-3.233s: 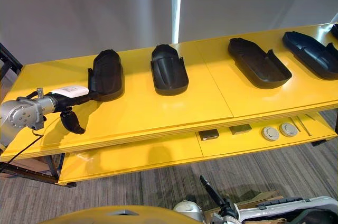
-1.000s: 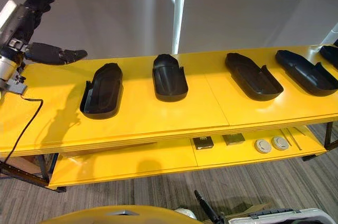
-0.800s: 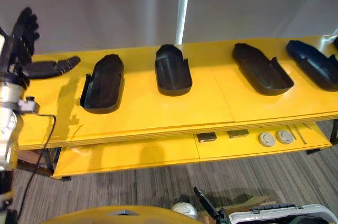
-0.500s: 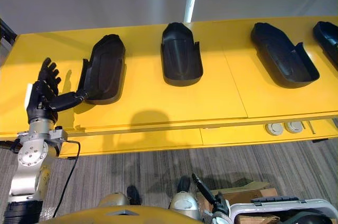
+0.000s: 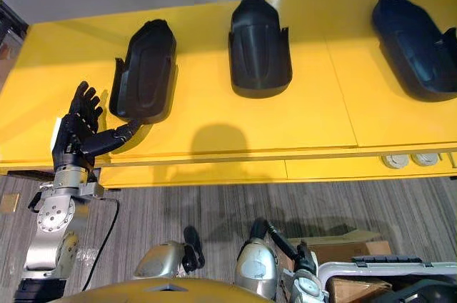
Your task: Walk over and take three plastic housings, then place them on the shelf
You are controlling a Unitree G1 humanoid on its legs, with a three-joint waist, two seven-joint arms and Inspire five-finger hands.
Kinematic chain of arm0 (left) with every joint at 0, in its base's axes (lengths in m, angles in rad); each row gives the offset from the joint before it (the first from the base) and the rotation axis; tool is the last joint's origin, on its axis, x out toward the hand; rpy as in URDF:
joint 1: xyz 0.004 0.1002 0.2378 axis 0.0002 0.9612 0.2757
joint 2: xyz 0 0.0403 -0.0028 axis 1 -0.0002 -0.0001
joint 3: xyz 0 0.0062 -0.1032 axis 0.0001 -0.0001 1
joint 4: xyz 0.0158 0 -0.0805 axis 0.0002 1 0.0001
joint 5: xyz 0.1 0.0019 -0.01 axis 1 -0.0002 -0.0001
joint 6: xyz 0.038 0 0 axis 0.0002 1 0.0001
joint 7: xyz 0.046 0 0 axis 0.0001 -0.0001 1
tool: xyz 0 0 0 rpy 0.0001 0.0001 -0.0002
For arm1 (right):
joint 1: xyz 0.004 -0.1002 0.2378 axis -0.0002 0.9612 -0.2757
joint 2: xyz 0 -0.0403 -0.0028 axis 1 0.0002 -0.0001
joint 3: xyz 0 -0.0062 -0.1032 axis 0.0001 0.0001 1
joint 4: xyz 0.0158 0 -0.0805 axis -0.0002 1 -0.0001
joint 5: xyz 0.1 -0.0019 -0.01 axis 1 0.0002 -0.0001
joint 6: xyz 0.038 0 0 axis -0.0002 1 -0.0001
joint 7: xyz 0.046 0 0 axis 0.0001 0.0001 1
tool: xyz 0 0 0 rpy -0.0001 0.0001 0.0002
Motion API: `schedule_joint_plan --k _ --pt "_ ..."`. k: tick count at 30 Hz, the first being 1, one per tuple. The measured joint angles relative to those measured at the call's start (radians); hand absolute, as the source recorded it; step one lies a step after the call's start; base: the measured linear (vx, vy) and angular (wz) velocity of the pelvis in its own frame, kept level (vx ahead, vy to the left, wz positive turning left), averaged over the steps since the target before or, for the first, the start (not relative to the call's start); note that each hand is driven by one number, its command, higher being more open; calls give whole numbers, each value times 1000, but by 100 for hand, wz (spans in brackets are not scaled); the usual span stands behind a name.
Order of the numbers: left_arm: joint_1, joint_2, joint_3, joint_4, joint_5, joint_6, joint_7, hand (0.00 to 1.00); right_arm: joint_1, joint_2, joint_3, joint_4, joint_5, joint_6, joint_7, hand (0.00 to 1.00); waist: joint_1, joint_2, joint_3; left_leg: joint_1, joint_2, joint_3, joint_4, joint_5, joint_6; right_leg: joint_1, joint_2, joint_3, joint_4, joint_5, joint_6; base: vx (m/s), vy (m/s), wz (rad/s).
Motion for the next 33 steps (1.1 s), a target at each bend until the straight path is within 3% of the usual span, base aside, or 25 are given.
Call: schedule_joint_plan --k 10,26,33 --pt "-2 0 -7 -5 -17 -23 1 100 -8 -2 -15 6 11 -19 0 100 4 4 24 -15 -10 -14 1 3 6 -17 -16 -1 30 -12 3 -20 -5 2" --pt "2 19 -49 -37 -206 -30 -169 100 -39 -3 -41 9 29 -16 1 100 10 16 33 -2 -10 4 -4 3 6 -20 -12 20 30 -10 4 -5 -2 -2" --pt "3 21 -61 -42 -208 -30 -196 100 -35 -3 -42 8 28 -10 1 100 8 17 33 2 -10 7 -7 3 6 -19 -11 22 28 -10 4 -2 -3 -2"
